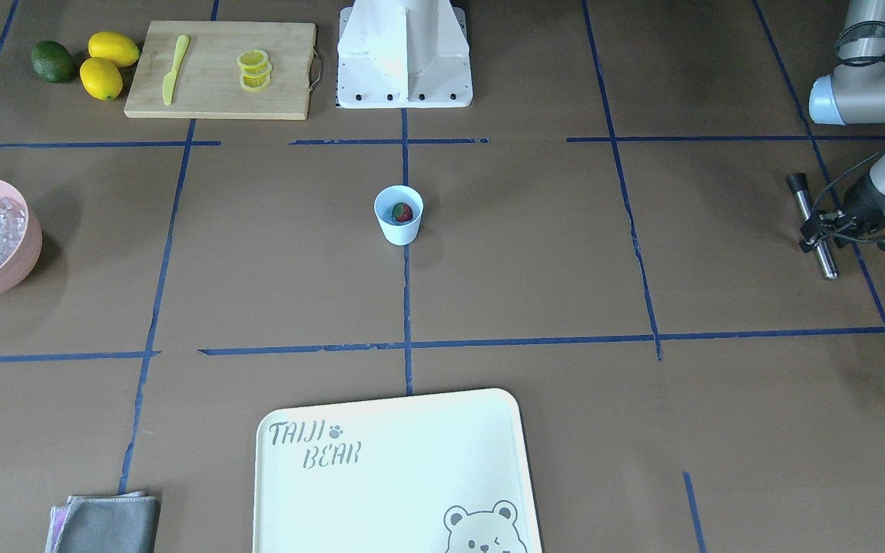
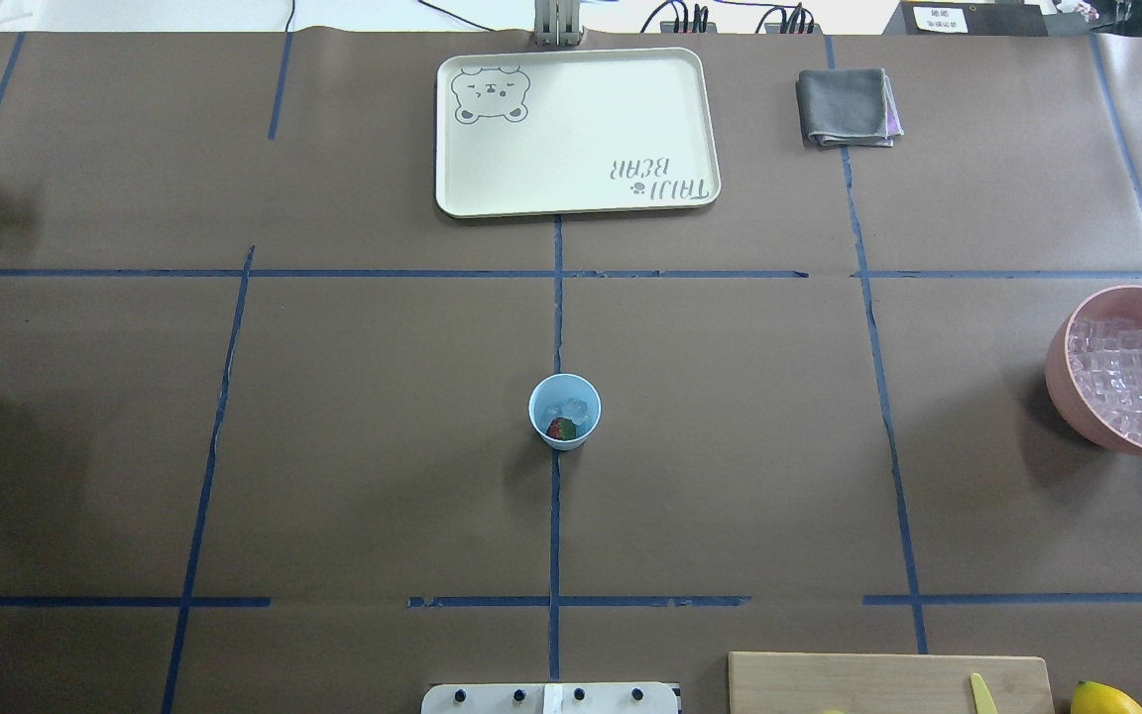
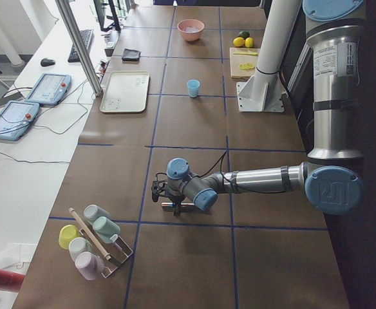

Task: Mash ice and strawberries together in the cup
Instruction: 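Grasp the upright metal pestle with the left gripper and lift it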

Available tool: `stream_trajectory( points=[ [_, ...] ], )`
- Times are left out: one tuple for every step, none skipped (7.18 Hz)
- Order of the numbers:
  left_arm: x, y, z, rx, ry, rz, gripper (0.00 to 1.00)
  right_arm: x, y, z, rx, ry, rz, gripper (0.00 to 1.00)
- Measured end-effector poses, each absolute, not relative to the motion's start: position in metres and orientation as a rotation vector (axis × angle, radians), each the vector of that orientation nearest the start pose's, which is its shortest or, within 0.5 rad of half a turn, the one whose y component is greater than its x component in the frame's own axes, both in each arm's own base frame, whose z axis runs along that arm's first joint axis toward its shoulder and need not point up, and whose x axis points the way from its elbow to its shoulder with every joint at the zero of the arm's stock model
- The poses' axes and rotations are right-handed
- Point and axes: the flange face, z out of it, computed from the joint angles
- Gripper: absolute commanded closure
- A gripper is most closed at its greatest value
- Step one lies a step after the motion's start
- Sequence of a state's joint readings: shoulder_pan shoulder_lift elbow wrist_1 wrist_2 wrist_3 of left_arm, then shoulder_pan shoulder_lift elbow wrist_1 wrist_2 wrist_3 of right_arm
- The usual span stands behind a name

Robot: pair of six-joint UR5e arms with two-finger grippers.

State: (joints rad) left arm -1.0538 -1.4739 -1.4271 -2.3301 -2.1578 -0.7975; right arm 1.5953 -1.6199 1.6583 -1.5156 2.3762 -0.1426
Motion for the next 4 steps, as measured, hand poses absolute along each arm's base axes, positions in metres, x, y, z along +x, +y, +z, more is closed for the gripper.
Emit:
stream_trajectory(
  points=[
    [0.163, -0.445, 0.701, 0.050, 0.763, -0.113, 1.00, 0.073, -0.475, 0.631, 0.155, -0.795, -0.149, 0.01],
    [0.164, -0.446, 0.699, 0.051, 0.767, -0.110, 1.00, 0.073, -0.475, 0.631, 0.155, -0.795, -0.150, 0.01],
    [0.164, -0.447, 0.694, 0.055, 0.775, -0.106, 1.00, 0.073, -0.475, 0.631, 0.156, -0.796, -0.150, 0.01],
    [0.164, -0.448, 0.679, 0.074, 0.791, -0.099, 1.00, 0.073, -0.475, 0.631, 0.156, -0.796, -0.150, 0.01]
  ],
)
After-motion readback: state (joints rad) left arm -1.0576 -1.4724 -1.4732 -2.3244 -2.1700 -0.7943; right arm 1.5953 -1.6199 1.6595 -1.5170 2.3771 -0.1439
